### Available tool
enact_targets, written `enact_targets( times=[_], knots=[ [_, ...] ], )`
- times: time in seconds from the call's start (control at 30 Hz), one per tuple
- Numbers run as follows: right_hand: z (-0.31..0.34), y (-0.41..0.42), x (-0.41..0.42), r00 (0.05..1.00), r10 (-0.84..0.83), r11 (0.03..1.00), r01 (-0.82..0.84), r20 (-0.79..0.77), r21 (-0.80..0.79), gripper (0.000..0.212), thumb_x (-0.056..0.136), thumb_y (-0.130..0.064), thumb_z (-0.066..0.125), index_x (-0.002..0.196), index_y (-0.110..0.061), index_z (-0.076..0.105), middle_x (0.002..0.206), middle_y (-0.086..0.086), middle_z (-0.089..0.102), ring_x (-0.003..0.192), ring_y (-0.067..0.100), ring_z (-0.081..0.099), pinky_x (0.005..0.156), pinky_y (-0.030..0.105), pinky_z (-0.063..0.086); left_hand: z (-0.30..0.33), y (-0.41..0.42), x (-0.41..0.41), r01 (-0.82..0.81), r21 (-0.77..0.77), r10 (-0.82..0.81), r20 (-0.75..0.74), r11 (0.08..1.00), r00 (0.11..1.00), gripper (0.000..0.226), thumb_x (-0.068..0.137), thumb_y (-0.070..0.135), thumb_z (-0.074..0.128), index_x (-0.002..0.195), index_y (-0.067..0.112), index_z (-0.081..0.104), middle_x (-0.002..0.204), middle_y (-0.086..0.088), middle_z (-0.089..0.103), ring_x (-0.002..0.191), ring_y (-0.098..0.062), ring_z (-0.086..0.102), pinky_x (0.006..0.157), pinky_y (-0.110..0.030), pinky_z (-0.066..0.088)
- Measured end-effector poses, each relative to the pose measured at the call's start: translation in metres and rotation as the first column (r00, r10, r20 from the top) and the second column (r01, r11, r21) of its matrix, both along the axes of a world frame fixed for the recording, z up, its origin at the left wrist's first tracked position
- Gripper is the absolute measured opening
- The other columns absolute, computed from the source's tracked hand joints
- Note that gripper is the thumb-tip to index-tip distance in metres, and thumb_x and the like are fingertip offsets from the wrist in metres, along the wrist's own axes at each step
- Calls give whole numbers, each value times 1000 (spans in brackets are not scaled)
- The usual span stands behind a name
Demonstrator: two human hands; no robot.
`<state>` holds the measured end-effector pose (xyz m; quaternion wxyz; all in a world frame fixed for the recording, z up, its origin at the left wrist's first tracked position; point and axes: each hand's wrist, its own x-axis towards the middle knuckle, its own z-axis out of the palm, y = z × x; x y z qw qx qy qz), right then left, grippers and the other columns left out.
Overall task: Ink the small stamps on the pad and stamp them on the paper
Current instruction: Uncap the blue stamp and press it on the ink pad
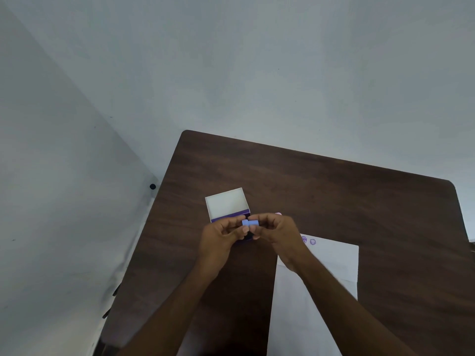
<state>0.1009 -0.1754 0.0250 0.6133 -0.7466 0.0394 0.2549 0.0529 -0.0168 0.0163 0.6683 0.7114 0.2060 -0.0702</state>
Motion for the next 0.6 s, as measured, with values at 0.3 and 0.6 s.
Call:
enact_targets(
  times=[0.3, 0.6],
  knots=[
    [4, -1, 2, 1000, -11, 996, 14, -28, 88, 16, 82, -14, 72, 97, -20, 73, 82, -7, 76, 79, 15, 73, 67, 18, 56, 7, 3, 3, -6, -71, 9, 38, 997, 999, 22, 80, 21, 75, 101, 28, 73, 87, 8, 76, 80, -11, 72, 69, -17, 54],
    [-1, -2, -3, 983, -70, 981, 99, -167, 170, 19, 83, -19, 71, 102, -17, 72, 91, 2, 77, 82, 21, 72, 70, 22, 57, 7, 17, -5, -44, -306, 32, -44, 951, 999, 26, 80, 27, 72, 106, 27, 73, 106, 6, 74, 99, -8, 67, 75, -19, 54]
  ],
)
